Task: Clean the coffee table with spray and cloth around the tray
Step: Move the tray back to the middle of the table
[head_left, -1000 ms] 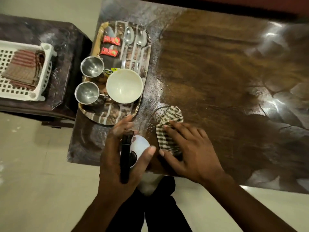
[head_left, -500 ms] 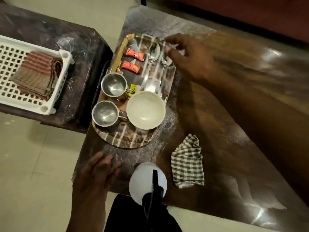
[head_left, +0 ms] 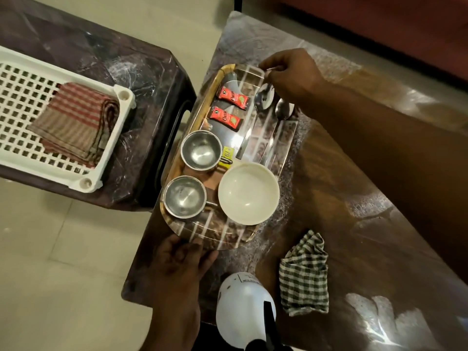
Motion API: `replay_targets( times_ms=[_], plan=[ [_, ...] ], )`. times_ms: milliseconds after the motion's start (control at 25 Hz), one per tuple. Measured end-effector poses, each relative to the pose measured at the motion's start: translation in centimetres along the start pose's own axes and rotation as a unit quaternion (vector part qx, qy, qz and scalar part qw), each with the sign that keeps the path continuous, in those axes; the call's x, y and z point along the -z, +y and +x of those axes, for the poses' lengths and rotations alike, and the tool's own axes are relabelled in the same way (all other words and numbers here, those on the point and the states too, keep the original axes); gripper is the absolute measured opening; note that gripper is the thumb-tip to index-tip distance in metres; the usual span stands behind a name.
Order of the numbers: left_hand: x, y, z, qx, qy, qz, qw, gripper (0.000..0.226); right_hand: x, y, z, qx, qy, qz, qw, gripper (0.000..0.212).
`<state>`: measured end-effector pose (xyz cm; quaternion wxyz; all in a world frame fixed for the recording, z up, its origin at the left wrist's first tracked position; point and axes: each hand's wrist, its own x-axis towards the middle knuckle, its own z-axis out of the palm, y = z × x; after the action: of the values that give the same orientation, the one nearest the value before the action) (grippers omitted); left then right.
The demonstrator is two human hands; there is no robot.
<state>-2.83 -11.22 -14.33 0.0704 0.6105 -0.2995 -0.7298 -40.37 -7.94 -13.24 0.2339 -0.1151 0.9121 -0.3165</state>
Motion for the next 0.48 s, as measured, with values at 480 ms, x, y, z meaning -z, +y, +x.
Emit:
replay_targets(
  times_ms=[480],
  plan=[
    [1.6,8.0,-5.8,-0.092,-0.026,0.111,0.989,0.033,9.7,-1.6,-8.4,-0.103,0.059,0.163,0.979,0.020]
  ],
)
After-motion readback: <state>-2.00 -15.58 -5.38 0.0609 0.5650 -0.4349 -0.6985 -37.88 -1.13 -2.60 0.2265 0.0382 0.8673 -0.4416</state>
